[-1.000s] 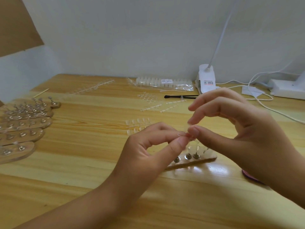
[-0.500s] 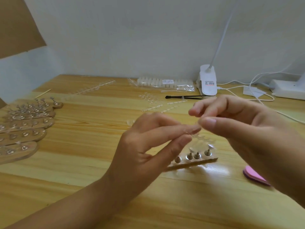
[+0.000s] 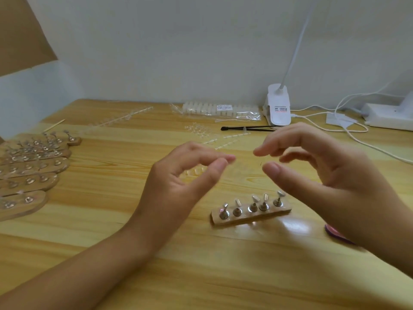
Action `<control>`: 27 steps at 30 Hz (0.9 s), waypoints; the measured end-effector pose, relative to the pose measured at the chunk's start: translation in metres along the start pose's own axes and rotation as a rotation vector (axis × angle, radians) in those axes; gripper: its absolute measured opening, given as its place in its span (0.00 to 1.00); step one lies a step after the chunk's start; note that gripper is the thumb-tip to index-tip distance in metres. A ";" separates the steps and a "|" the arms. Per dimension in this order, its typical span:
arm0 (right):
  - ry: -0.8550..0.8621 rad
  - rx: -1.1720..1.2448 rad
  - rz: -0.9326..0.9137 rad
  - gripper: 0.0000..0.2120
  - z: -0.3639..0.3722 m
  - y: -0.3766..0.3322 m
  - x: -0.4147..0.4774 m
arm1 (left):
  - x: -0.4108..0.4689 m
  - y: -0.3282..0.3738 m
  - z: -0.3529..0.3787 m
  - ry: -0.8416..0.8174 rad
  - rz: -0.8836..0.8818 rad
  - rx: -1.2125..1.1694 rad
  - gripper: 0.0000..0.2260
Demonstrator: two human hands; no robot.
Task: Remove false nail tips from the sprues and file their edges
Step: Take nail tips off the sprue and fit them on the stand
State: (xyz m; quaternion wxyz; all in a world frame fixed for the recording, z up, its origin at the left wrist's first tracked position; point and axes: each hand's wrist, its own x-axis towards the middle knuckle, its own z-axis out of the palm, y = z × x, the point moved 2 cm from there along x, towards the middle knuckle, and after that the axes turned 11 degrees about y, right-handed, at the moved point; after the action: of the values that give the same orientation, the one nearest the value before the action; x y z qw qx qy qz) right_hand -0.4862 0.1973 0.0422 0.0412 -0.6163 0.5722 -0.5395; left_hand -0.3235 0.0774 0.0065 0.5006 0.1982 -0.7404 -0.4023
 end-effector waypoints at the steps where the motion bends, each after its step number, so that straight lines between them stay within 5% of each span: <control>1: -0.033 -0.022 -0.019 0.08 -0.001 0.000 0.001 | 0.002 -0.004 -0.002 0.022 -0.077 -0.048 0.06; 6: -0.529 -0.403 0.003 0.12 -0.019 0.002 0.006 | 0.018 -0.029 -0.016 0.105 -0.295 -0.027 0.07; 11: -0.688 -0.614 -0.034 0.18 -0.016 0.006 -0.010 | 0.022 -0.044 -0.013 -0.016 -0.281 0.399 0.10; 16: -0.657 -0.776 -0.047 0.25 0.008 0.002 -0.019 | 0.017 -0.026 -0.014 0.078 -0.120 0.301 0.10; 27: -0.500 -0.755 -0.075 0.14 0.018 -0.001 -0.028 | -0.005 0.004 0.001 0.032 0.053 0.044 0.08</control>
State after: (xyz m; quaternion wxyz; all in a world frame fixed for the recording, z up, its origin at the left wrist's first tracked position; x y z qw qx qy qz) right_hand -0.4655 0.2086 0.0181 -0.0693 -0.7198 0.6786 -0.1287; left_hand -0.3220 0.0842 0.0066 0.5182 0.1961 -0.7461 -0.3692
